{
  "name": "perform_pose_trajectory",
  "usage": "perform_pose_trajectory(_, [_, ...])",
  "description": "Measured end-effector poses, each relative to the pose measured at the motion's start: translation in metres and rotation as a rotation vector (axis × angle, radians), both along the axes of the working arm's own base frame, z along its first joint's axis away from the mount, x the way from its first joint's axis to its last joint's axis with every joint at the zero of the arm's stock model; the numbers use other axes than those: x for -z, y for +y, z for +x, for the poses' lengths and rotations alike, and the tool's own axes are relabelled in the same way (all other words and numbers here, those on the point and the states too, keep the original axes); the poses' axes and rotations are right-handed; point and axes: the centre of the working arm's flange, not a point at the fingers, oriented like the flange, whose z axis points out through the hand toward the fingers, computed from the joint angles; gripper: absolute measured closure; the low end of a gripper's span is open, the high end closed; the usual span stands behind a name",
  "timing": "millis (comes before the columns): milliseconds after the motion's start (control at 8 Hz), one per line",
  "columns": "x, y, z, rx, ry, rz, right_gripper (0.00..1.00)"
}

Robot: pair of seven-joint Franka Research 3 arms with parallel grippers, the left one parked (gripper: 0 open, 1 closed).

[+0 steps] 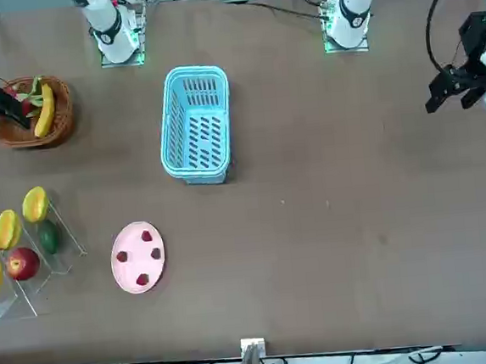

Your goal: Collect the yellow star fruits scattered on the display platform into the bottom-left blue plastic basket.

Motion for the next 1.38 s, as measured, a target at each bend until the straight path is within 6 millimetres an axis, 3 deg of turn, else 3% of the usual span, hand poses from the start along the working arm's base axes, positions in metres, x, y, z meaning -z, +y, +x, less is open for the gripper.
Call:
perform_pose_trajectory(500, [0.003,-0.004,0.004,0.007,0.005,0.001,0.00])
perform_pose_trajectory(750, [0.025,-0.021,0.014,0.034,0.044,0.002,0.00])
perform_pose_trajectory(1000, [0.064,-0.066,0.037,0.017,0.062,-0.028,0.00])
perform_pose_trajectory(1375, [0.126,-0.173,0.087,-0.070,-0.015,-0.080,0.00])
